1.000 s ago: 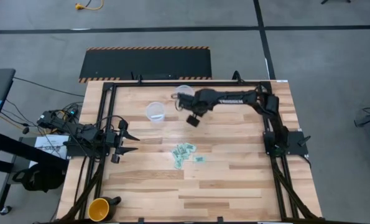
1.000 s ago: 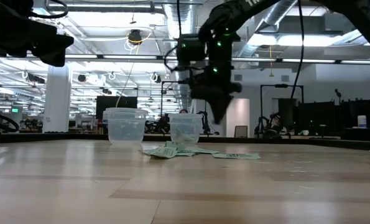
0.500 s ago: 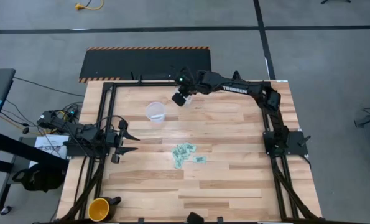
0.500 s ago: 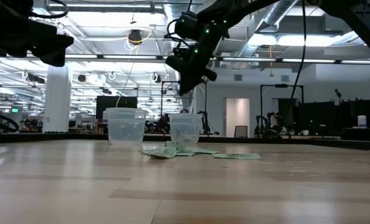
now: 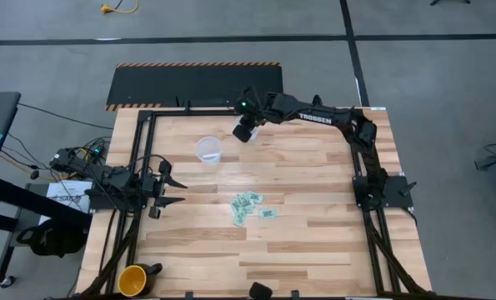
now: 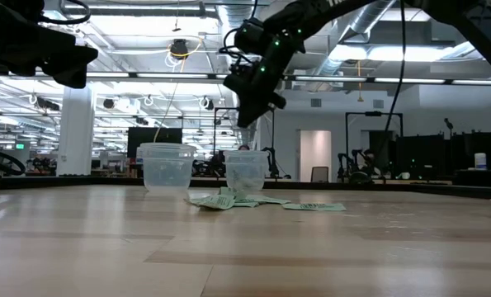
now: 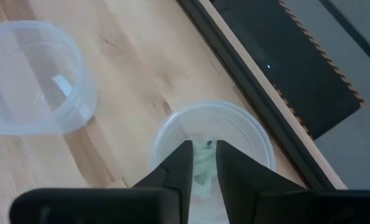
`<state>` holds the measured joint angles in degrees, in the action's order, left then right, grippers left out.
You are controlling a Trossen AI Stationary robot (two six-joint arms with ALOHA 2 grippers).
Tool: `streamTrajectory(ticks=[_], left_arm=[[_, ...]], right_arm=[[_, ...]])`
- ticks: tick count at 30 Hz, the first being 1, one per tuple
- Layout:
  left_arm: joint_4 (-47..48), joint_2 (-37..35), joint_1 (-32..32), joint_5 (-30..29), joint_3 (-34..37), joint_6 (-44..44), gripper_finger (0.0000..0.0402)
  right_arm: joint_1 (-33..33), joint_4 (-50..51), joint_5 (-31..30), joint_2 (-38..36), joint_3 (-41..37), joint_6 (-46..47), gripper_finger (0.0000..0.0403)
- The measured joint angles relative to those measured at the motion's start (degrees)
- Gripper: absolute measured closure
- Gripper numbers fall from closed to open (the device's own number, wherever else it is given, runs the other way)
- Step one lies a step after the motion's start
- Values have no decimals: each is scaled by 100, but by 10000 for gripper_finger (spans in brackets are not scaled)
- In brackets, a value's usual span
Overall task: Pick and place items into bin
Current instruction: Put the stevia packet into the top transparent bin
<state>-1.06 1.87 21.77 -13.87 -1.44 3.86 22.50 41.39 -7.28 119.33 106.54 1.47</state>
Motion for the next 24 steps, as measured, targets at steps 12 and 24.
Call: streamTrajectory(ticks=[12, 24], left_arm=[[0, 0, -1, 2, 1, 0, 235], [0, 0, 1, 0, 1, 0, 235]], right_arm=[[-189, 94, -4, 0, 0, 63, 294], [-863, 1593, 590, 0, 0, 745, 295]])
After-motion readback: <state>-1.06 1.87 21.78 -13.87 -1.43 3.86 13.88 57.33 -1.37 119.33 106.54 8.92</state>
